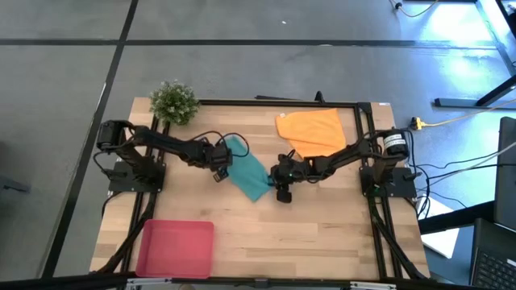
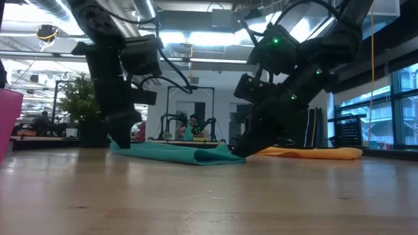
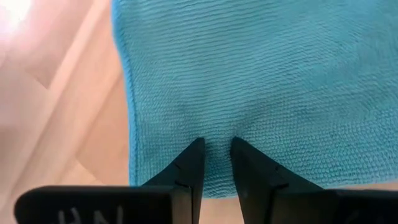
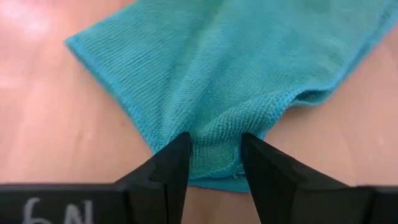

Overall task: Roll microfiber towels into tight, uniform cylinder then place into a basket
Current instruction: Fold the blue microfiber towel

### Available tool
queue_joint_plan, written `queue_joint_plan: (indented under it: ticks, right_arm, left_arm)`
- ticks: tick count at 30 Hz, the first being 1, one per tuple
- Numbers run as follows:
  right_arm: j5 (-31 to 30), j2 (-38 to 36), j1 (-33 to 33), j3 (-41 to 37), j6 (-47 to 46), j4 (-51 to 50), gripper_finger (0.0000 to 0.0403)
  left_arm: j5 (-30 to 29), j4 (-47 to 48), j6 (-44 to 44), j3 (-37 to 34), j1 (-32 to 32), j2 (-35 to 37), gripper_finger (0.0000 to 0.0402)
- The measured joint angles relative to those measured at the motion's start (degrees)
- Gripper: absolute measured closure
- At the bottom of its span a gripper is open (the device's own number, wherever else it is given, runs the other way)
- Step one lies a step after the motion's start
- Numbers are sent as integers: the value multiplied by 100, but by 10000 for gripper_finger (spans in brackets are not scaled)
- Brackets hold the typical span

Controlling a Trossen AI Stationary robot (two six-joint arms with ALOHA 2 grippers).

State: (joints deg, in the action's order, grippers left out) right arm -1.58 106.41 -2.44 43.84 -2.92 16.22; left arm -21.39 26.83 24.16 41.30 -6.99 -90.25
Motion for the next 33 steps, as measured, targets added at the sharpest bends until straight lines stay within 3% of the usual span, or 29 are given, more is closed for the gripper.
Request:
queue_joint_plan:
  ticks: [14, 21, 26, 33]
  right_arm:
    - [32, 7, -493, -18, 168, 278, 253]
    - [-750, -529, -507, 15, 468, 54, 253]
    - [-844, -916, -502, 26, 532, -135, 254]
    - [-841, -803, -383, 2, 612, -478, 254]
  left_arm:
    - [-13, -1357, -1096, -2, -392, -3, 330]
    - [-202, -1157, -1126, 277, -120, 308, 330]
    - [-102, -1091, -944, 448, 321, 557, 330]
    - [38, -1018, 145, 159, 907, 297, 330]
